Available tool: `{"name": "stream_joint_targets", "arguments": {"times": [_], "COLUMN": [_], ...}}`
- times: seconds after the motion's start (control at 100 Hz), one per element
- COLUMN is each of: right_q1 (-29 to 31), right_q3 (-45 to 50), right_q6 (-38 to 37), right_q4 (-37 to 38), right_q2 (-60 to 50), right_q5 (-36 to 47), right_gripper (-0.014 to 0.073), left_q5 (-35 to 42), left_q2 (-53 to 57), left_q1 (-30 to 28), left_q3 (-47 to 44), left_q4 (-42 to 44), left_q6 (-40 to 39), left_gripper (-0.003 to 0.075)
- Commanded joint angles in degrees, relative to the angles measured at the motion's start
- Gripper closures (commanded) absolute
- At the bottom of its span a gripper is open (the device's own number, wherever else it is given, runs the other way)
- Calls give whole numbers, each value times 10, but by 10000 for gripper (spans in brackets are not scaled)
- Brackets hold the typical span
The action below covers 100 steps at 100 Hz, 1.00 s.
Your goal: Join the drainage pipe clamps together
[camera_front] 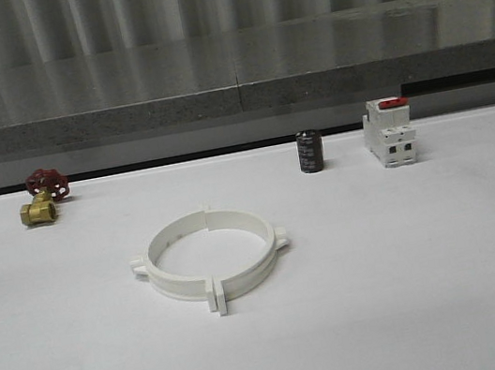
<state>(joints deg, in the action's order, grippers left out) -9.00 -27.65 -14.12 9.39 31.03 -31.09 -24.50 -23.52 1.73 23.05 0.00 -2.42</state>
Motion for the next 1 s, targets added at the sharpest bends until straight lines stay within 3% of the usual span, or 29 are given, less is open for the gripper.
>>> {"name": "stream_joint_targets", "arguments": {"times": [0.0,0.15,0.34,0.58,0.99], "right_q1": [29,58,55,55,55], "right_q3": [25,106,198,268,282], "right_q6": [3,19,115,141,141], "right_q4": [-4,-15,-100,-123,-123], "right_q2": [-42,-123,-225,-330,-327], "right_q5": [87,189,260,268,279], "right_gripper": [662,662,662,662,662], "left_q5": [48,48,48,48,48], "left_q2": [-3,-3,-3,-3,-3], "left_q1": [-1,-1,-1,-1,-1], "left_q3": [15,15,15,15,14], "left_q4": [-4,-4,-4,-4,-4], "left_q6": [-1,-1,-1,-1,-1], "left_gripper": [741,741,741,741,741]}}
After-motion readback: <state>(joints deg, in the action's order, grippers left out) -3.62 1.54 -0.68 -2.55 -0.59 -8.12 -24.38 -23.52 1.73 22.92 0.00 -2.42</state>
